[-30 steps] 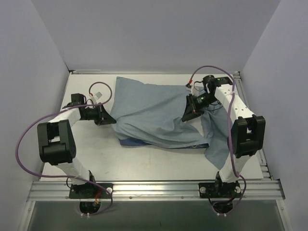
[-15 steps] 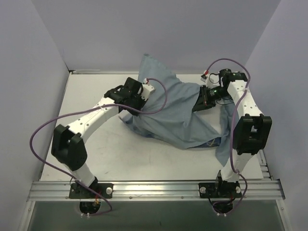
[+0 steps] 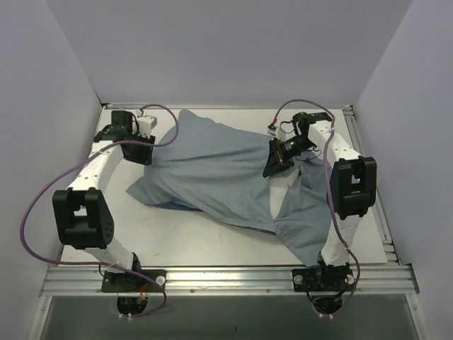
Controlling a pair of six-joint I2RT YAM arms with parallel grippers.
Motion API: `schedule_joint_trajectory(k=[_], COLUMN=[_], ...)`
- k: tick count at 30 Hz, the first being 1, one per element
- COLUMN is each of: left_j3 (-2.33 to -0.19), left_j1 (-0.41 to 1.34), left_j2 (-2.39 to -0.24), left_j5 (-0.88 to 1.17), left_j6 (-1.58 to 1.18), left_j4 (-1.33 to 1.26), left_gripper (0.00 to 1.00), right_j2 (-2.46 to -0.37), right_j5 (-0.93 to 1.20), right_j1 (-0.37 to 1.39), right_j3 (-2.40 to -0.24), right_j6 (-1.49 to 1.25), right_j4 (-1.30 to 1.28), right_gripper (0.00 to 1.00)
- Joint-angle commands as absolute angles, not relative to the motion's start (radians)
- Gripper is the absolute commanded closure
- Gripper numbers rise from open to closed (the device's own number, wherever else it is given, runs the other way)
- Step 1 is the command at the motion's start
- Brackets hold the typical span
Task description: Put the pillow into the pillowcase
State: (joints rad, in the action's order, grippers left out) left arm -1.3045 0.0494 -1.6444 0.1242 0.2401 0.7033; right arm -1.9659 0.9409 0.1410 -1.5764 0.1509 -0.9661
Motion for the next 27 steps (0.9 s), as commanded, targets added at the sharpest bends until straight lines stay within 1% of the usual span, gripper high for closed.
schedule_joint_trajectory(k=[1,2,3,5,6,7,8,9,10,12,13,15,17,18,20,21,24,26,27], left_j3=[-1.413,-1.407,-1.398,-1.341,-1.319,-1.293,-1.263,-1.244,-1.227,-1.207,-1.209,-1.222,-1.241,-1.249,-1.265,-1.27,-1.293,-1.298,-1.304], left_j1=[-0.023,-0.009,0.061,0.151,0.202,0.312,0.358,0.395,0.475,0.526,0.546,0.548,0.551,0.551,0.552,0.554,0.554,0.56,0.571], left_j2=[-1.553,-1.514,-1.493,-1.429,-1.413,-1.402,-1.399,-1.405,-1.413,-1.468,-1.489,-1.541,-1.574,-1.583,-1.597,-1.6,-1.571,-1.536,-1.529], left_j5=[0.244,0.302,0.333,0.368,0.351,0.324,0.308,0.302,0.281,0.215,0.206,0.207,0.212,0.23,0.256,0.273,0.392,0.434,0.431], left_j6=[0.317,0.322,0.33,0.342,0.347,0.347,0.35,0.348,0.344,0.348,0.351,0.379,0.406,0.444,0.481,0.514,0.561,0.578,0.592], left_j4=[0.705,0.715,0.719,0.716,0.709,0.694,0.693,0.687,0.66,0.643,0.626,0.6,0.56,0.551,0.526,0.522,0.525,0.517,0.514], left_gripper=[0.48,0.41,0.31,0.25,0.22,0.18,0.17,0.16,0.15,0.14,0.14,0.14,0.14,0.15,0.16,0.18,0.2,0.2,0.19], right_j2=[-1.917,-1.91,-1.902,-1.861,-1.847,-1.832,-1.815,-1.809,-1.81,-1.825,-1.83,-1.83,-1.833,-1.835,-1.842,-1.844,-1.858,-1.884,-1.894], right_j5=[1.003,1.04,1.063,1.13,1.156,1.129,1.086,0.996,0.959,0.905,0.875,0.856,0.844,0.832,0.796,0.786,0.755,0.736,0.721], right_j1=[0.14,0.14,0.127,0.092,0.051,0.035,0.023,0.012,0.006,0.003,-0.023,-0.054,-0.113,-0.132,-0.15,-0.15,-0.126,-0.109,-0.092], right_j3=[-1.686,-1.692,-1.692,-1.651,-1.625,-1.591,-1.566,-1.54,-1.502,-1.477,-1.462,-1.424,-1.411,-1.408,-1.398,-1.388,-1.37,-1.364,-1.362], right_j6=[0.135,0.129,0.126,0.135,0.141,0.152,0.156,0.169,0.181,0.227,0.227,0.21,0.203,0.199,0.19,0.175,0.146,0.118,0.112], right_j4=[-1.026,-1.026,-1.028,-1.026,-1.028,-1.028,-1.029,-1.034,-1.046,-1.104,-1.114,-1.111,-1.111,-1.106,-1.086,-1.063,-0.994,-0.968,-0.948], right_gripper=[1.0,1.0,1.0,1.0,1.0,1.0,1.0,1.0,0.93,0.7,0.57,0.56,0.59,0.62,0.65,0.68,0.69,0.7,0.71])
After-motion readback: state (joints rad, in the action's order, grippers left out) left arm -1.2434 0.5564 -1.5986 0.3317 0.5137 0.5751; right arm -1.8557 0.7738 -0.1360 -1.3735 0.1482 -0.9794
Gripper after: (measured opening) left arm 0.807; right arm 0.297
